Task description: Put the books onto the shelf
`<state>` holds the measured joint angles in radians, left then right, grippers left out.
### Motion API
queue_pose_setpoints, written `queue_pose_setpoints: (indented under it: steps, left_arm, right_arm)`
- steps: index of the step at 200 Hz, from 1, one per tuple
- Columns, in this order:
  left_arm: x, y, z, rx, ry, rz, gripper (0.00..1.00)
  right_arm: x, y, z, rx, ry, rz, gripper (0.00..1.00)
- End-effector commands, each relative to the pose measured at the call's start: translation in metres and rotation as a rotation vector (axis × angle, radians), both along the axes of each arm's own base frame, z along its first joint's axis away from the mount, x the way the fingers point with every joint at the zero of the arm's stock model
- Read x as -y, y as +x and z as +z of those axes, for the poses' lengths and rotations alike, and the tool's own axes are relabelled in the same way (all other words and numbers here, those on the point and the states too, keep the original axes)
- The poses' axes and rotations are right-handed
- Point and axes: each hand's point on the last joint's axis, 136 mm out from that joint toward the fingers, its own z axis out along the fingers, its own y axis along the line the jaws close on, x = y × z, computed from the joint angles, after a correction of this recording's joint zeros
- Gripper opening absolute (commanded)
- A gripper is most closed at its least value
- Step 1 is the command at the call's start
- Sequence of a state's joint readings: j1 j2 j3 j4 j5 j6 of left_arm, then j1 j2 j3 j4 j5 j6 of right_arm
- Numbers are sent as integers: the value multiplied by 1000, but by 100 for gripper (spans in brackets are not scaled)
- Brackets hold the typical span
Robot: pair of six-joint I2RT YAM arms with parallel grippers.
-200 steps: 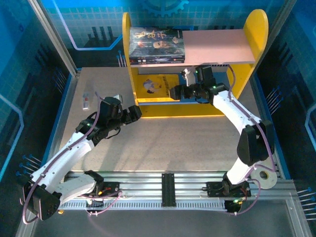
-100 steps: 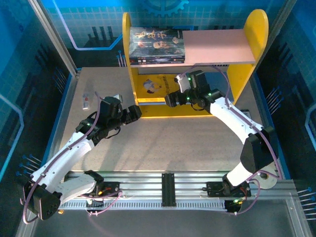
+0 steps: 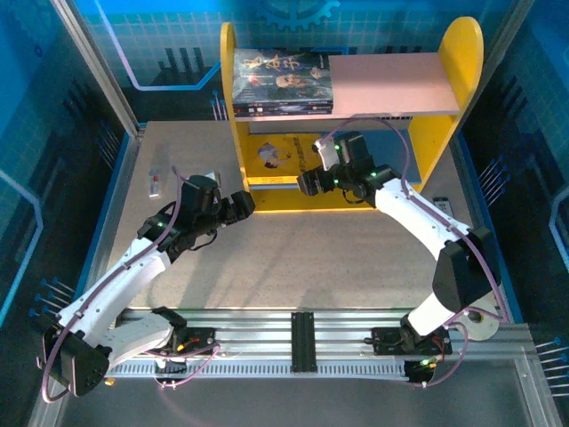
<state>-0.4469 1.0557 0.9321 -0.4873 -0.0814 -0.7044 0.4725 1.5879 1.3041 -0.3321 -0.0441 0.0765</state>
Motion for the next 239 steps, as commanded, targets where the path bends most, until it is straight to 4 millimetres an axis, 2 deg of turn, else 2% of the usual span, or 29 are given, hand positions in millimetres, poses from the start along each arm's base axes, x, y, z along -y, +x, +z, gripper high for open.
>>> queue_pose_setpoints:
  steps: [1,239]
  left_arm:
    - [0,2,-2,5,-3,-4,85]
    - [-6,-3,-1,7,7,10,85]
  right_arm:
    - [-4,3,0,34,-19,3,90]
    - [-9,18,-18,26,-72,-9,89]
